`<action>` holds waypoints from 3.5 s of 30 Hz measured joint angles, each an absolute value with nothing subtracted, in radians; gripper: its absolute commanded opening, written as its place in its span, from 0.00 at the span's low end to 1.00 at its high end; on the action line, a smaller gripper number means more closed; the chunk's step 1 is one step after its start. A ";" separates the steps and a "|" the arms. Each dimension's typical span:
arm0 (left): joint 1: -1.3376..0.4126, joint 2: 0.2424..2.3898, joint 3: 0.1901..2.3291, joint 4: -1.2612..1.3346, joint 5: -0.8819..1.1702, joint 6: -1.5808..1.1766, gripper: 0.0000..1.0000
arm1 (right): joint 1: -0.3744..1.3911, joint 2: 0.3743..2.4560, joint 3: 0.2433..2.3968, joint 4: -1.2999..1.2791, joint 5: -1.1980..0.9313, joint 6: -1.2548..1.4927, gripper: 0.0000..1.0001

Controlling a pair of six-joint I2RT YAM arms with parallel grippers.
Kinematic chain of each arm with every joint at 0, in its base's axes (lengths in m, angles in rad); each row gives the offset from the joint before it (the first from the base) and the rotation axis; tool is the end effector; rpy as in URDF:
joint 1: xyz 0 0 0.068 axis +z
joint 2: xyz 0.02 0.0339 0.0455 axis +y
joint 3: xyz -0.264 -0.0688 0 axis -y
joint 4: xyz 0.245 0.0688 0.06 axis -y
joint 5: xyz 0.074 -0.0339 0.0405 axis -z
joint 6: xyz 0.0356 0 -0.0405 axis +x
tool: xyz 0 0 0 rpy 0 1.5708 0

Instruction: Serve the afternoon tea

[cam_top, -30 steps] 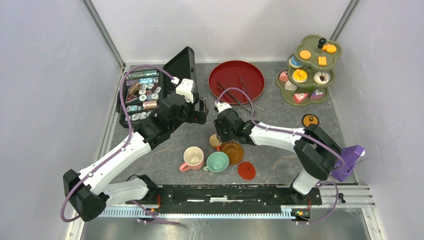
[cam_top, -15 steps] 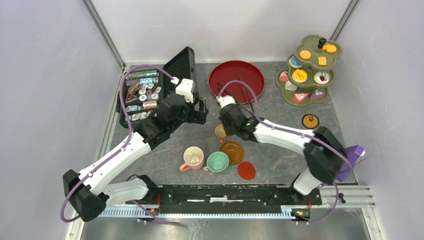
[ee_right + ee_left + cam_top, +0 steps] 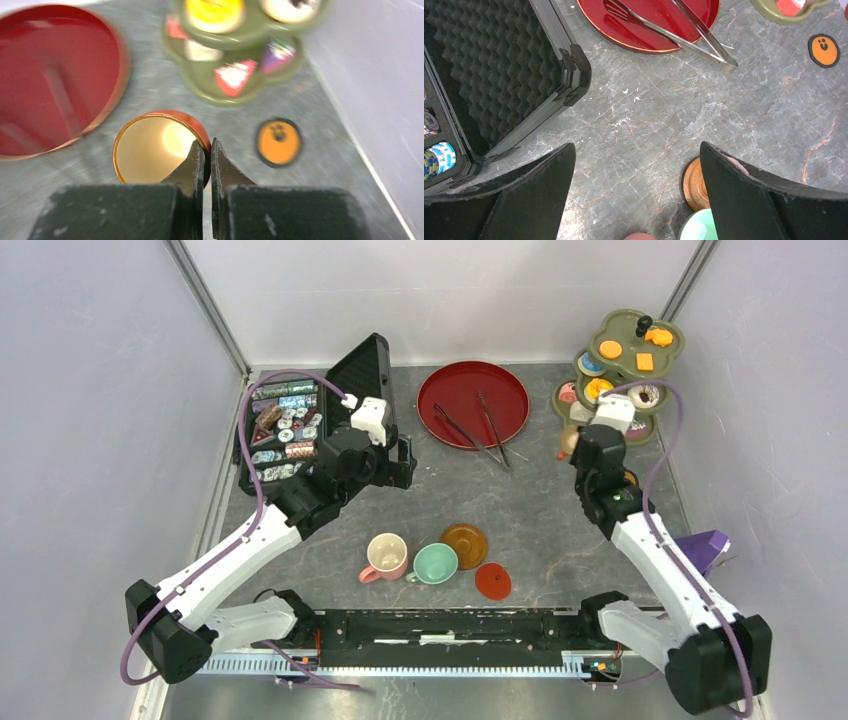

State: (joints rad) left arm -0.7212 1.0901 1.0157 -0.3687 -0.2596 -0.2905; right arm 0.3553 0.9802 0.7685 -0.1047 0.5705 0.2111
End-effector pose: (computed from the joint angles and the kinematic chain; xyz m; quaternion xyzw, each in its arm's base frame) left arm 0.1898 -0.1547 0.3427 0.1115 0.8335 -0.1611 0.5166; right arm 0.2166 0.0599 0.3076 0.1087 0.7868 -0.0614 0.6044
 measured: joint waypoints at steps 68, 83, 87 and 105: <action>-0.721 1.084 1.016 -0.369 -0.260 -0.290 1.00 | -0.063 1.092 0.819 -0.263 0.273 0.312 0.98; -0.721 1.084 1.016 -0.369 -0.259 -0.290 1.00 | 0.910 1.055 0.513 -0.485 0.171 0.442 0.98; -0.721 1.084 1.016 -0.369 -0.259 -0.290 1.00 | 1.046 1.063 0.495 -0.472 0.205 0.461 0.98; -0.721 1.087 1.016 -0.369 -0.259 -0.290 1.00 | 1.213 1.178 0.493 -0.391 0.287 0.537 0.96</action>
State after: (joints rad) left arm -0.7212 1.0866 1.0157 -0.3691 -0.2588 -0.2905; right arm 1.2125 1.1782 0.4934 -0.3912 0.2871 0.5369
